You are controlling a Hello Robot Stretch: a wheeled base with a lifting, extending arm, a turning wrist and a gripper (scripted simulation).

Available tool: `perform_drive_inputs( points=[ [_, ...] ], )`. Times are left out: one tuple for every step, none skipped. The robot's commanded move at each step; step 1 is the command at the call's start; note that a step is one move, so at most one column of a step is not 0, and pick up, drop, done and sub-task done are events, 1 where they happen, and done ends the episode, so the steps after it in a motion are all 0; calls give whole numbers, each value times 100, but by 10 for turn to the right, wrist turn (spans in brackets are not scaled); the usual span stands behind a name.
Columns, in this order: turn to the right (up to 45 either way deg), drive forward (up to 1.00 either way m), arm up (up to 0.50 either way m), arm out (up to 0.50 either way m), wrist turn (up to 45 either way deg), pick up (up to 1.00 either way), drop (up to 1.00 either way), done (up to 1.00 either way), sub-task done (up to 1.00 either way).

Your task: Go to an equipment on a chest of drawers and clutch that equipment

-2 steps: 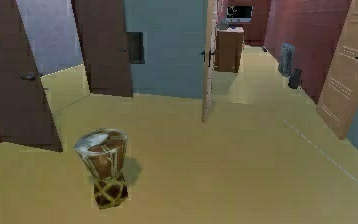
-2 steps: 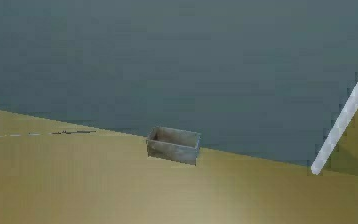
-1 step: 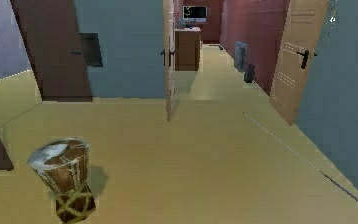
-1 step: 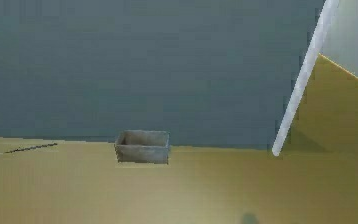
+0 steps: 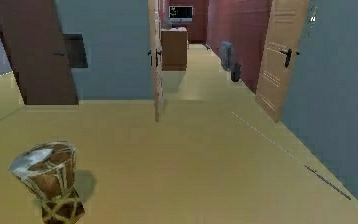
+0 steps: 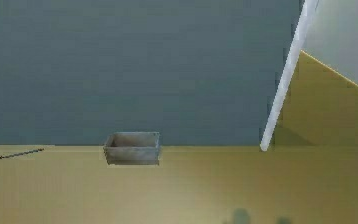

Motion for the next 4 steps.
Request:
perform_drive_inputs(
  points=[
    [0,25,0,0,0,0,0,0,0],
    [-450,0,0,0,0,0,0,0,0],
    [-90,0,0,0,0,0,0,0,0],
    [0,35,0,0,0,0,0,0,0]
  ],
)
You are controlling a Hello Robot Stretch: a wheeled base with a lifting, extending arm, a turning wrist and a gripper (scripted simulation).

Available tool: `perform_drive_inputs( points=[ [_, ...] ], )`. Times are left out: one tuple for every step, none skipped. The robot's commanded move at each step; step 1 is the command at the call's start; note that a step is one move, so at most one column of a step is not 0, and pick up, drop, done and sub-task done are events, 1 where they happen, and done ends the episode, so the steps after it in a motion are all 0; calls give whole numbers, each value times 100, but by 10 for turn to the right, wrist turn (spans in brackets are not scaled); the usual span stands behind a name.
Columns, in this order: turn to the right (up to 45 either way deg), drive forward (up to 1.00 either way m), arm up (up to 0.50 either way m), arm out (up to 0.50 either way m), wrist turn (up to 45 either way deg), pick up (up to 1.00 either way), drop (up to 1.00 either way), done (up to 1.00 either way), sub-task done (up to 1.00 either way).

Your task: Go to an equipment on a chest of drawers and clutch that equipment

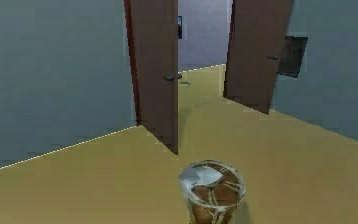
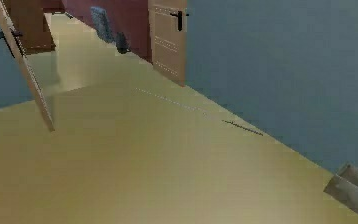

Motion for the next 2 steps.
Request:
perform_drive_inputs(
  points=[
    [-450,0,0,0,0,0,0,0,0],
    [-30,0,0,0,0,0,0,0,0]
  ],
)
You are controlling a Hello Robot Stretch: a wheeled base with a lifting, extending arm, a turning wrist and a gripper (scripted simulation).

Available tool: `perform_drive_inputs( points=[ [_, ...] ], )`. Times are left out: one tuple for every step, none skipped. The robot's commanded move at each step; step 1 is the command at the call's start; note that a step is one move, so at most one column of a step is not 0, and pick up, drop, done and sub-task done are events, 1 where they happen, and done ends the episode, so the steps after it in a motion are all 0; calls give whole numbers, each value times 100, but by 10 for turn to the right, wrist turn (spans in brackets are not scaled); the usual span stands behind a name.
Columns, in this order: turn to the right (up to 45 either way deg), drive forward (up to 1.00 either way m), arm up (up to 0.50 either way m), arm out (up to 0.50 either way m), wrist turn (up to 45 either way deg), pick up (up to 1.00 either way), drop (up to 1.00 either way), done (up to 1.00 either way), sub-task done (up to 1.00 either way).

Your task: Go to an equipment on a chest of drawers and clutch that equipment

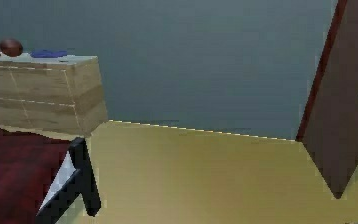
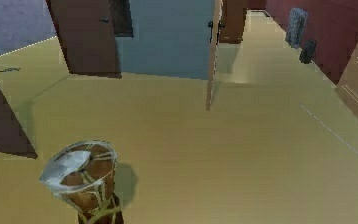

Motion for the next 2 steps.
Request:
perform_drive_inputs(
  points=[
    [0,100,0,0,0,0,0,0,0],
    [-60,0,0,0,0,0,0,0,0]
  ],
)
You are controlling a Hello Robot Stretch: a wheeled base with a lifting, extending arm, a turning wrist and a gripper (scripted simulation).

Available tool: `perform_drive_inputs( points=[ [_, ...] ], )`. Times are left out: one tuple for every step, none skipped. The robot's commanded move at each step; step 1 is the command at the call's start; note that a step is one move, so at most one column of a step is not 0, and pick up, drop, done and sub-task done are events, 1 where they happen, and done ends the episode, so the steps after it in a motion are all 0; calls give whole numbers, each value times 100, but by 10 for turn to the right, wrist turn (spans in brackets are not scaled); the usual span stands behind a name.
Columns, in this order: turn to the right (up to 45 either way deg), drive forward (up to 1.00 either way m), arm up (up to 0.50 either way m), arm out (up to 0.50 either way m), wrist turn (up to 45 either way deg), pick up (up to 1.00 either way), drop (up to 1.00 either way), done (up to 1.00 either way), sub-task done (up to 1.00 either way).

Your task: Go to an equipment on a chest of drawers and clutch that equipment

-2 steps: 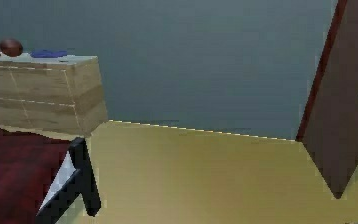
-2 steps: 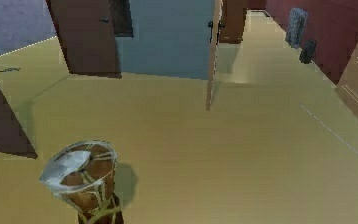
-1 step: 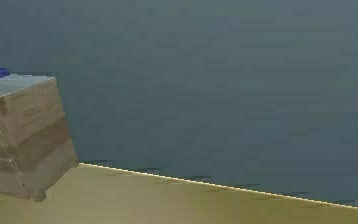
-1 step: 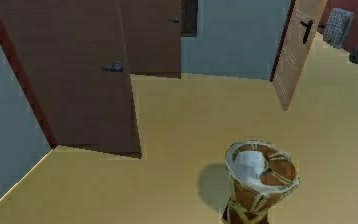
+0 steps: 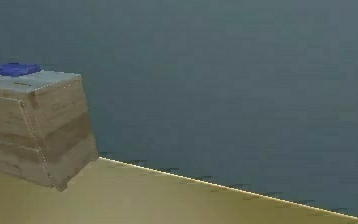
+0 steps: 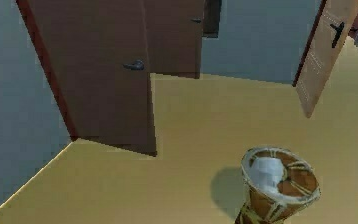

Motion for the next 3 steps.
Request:
perform_drive_inputs(
  points=[
    [0,35,0,0,0,0,0,0,0],
    [-330,0,0,0,0,0,0,0,0],
    [-30,0,0,0,0,0,0,0,0]
  ],
)
